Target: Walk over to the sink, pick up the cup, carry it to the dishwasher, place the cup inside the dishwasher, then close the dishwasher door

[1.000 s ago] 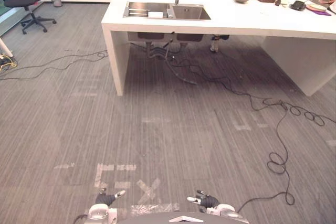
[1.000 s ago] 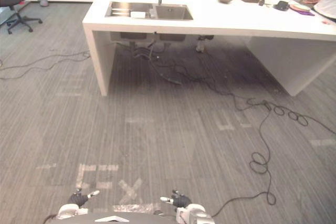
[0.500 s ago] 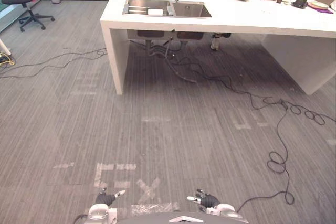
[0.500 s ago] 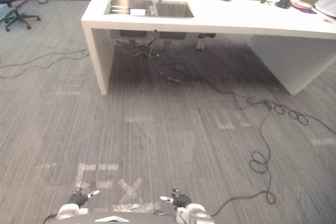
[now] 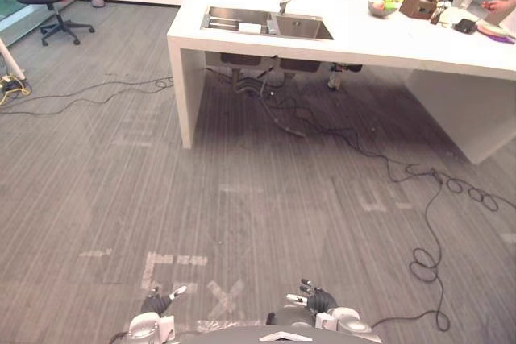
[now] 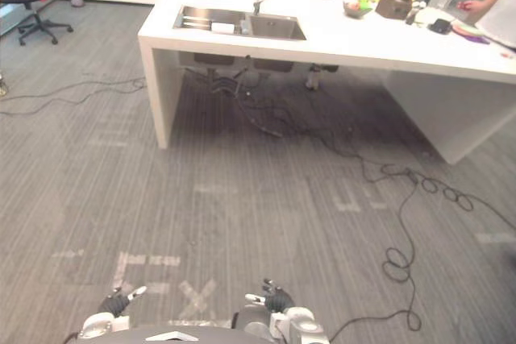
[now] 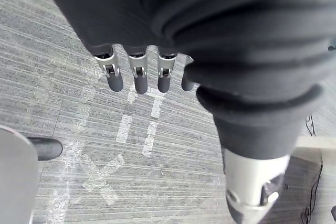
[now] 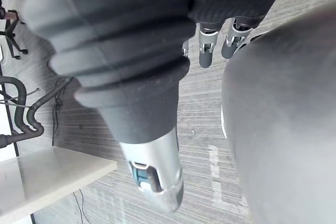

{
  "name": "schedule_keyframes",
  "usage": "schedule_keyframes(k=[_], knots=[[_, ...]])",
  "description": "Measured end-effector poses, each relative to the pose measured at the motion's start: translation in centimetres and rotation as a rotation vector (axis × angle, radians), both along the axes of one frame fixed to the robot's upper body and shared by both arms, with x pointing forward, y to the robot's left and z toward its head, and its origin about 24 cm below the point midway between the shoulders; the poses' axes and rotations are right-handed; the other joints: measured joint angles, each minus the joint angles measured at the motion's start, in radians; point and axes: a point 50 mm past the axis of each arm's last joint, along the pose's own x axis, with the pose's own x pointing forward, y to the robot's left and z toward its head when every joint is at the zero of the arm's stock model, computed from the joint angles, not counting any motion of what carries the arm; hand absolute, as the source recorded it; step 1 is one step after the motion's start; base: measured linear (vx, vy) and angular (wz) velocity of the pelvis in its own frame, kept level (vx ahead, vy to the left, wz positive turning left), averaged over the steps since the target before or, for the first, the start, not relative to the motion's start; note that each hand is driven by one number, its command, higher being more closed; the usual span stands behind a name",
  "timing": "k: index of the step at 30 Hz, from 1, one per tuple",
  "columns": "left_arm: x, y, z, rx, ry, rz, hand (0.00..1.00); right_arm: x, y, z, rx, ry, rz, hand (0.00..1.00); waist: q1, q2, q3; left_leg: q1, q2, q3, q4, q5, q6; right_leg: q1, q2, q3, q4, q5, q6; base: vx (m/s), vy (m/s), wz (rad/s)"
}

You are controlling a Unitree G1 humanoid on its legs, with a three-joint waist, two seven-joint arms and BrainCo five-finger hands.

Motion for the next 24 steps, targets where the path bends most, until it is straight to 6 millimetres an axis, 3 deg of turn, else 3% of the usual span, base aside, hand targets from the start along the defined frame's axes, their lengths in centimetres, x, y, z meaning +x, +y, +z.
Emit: schedule_keyframes(k=[3, 5, 7, 8, 9, 10, 11, 13, 15, 16, 17, 18, 19, 21, 22, 23, 24], knots=[[0.3, -0.4, -0.1, -0.007, 0.002, 0.027, 0.00, 0.5, -0.6, 0.3, -0.005, -0.033, -0.056, 0.00, -0.002, 0.026, 0.021, -0.012, 0.071, -0.018, 0.034, -0.045, -0.030, -0.058, 0.045, 0.016, -0.229, 0.082, 0.009, 0.27, -0.127, 0.05], [0.9, -0.7, 0.1, -0.006, -0.012, 0.031, 0.00, 0.7, -1.1, 0.5, -0.007, -0.050, -0.093, 0.00, -0.003, 0.027, 0.041, -0.008, 0.096, -0.048, 0.078, -0.110, -0.065, -0.088, 0.051, 0.085, -0.374, 0.181, 0.028, 0.34, -0.205, 0.16], [1.1, -0.5, 0.2, 0.004, -0.020, 0.038, 0.00, 0.5, -1.1, 0.6, -0.005, -0.055, -0.096, 0.00, -0.004, 0.013, 0.052, 0.021, 0.098, -0.079, 0.141, -0.192, -0.098, -0.074, 0.023, 0.123, -0.347, 0.175, 0.021, 0.43, -0.336, 0.51], [1.0, -0.7, 0.1, 0.002, -0.015, 0.045, 0.00, 0.5, -1.4, 0.6, 0.002, -0.053, -0.115, 0.00, -0.004, 0.026, 0.055, 0.052, 0.120, -0.094, 0.173, -0.246, -0.120, -0.073, 0.022, 0.125, -0.263, 0.219, 0.021, 0.51, -0.403, 0.62], [0.9, -1.1, 0.0, -0.004, -0.011, 0.049, 0.00, 0.6, -1.7, 0.8, -0.001, -0.063, -0.118, 0.00, -0.006, 0.037, 0.055, 0.065, 0.139, -0.094, 0.174, -0.261, -0.130, -0.091, 0.032, 0.113, -0.194, 0.217, 0.021, 0.66, -0.454, 0.43], [0.3, -1.9, -0.2, -0.016, -0.003, 0.061, 0.00, 1.0, -2.4, 1.1, -0.018, -0.082, -0.108, 0.00, 0.000, 0.078, 0.044, 0.094, 0.174, -0.099, 0.178, -0.261, -0.138, -0.127, 0.057, 0.099, -0.062, 0.110, -0.003, 0.67, -0.417, 0.15], [0.2, -2.3, -0.1, -0.021, -0.015, 0.088, 0.00, 1.3, -2.6, 1.3, -0.019, -0.091, -0.109, 0.00, -0.001, 0.095, 0.040, 0.089, 0.191, -0.099, 0.221, -0.245, -0.147, -0.149, 0.068, 0.095, 0.024, 0.043, -0.020, 0.66, -0.412, -0.01], [0.1, -2.3, -0.1, -0.006, -0.022, 0.125, 0.00, 1.2, -2.8, 1.3, -0.011, -0.083, -0.132, 0.00, -0.008, 0.106, 0.033, 0.035, 0.209, -0.115, 0.369, -0.185, -0.151, -0.137, 0.094, 0.090, 0.052, -0.023, -0.050, 0.52, -0.317, -0.19], [0.2, -2.1, 0.0, 0.014, -0.036, 0.141, 0.00, 1.1, -2.9, 1.2, -0.007, -0.071, -0.126, 0.00, -0.022, 0.116, 0.036, -0.101, 0.242, -0.143, 0.661, -0.047, -0.171, -0.053, 0.134, 0.079, -0.026, -0.043, -0.076, 0.58, -0.297, -0.11], [0.5, -1.9, 0.3, 0.032, -0.060, 0.149, 0.00, 0.6, -3.2, 1.1, -0.017, -0.057, -0.119, 0.00, -0.026, 0.115, 0.046, -0.190, 0.273, -0.123, 0.884, -0.047, -0.172, 0.043, 0.171, 0.079, -0.114, -0.040, -0.090, 0.57, -0.260, -0.03], [0.8, -1.7, 0.6, 0.048, -0.084, 0.149, 0.00, 0.5, -3.3, 1.0, -0.028, -0.052, -0.107, 0.00, -0.024, 0.121, 0.051, -0.220, 0.284, -0.106, 0.973, -0.064, -0.164, 0.104, 0.185, 0.080, -0.157, -0.037, -0.098, 0.58, -0.215, -0.03], [1.6, -1.4, 1.3, 0.091, -0.144, 0.128, 0.00, -0.1, -3.3, 0.8, -0.043, -0.032, -0.083, 0.00, -0.016, 0.095, 0.068, -0.287, 0.282, -0.081, 1.099, -0.099, -0.156, 0.208, 0.197, 0.078, -0.232, -0.038, -0.107, 0.58, -0.166, -0.03], [2.7, -1.2, 2.1, 0.134, -0.211, 0.099, 0.00, -1.0, -3.3, 0.5, -0.049, -0.005, -0.069, 0.00, 0.002, 0.089, 0.071, -0.365, 0.246, -0.062, 1.132, -0.130, -0.153, 0.298, 0.197, 0.078, -0.291, -0.040, -0.113, 0.68, -0.147, -0.10], [4.1, -1.3, 3.2, 0.175, -0.289, 0.062, 0.00, -1.5, -3.3, 0.2, -0.049, 0.025, -0.065, 0.00, 0.027, 0.073, 0.086, -0.455, 0.197, -0.010, 1.086, -0.172, -0.132, 0.373, 0.190, 0.101, -0.344, -0.043, -0.117, 0.56, -0.038, -0.32], [5.4, -1.6, 4.3, 0.216, -0.361, 0.021, 0.00, -1.3, -3.5, 0.3, -0.062, 0.019, -0.068, 0.00, 0.036, 0.075, 0.106, -0.524, 0.148, 0.067, 0.916, -0.195, -0.087, 0.417, 0.161, 0.116, -0.338, -0.052, -0.121, 0.54, 0.061, -0.42], [5.8, -1.7, 4.7, 0.230, -0.386, 0.004, 0.00, -1.3, -3.5, 0.3, -0.065, 0.017, -0.069, 0.00, 0.034, 0.072, 0.109, -0.544, 0.128, 0.092, 0.813, -0.181, -0.078, 0.423, 0.150, 0.118, -0.329, -0.058, -0.116, 0.53, 0.088, -0.45], [6.6, -1.9, 5.6, 0.255, -0.438, -0.020, 0.00, -1.6, -3.6, 0.3, -0.068, 0.015, -0.068, 0.00, 0.033, 0.082, 0.109, -0.551, 0.100, 0.109, 0.598, -0.101, -0.072, 0.438, 0.139, 0.127, -0.311, -0.076, -0.111, 0.55, 0.138, -0.51]])
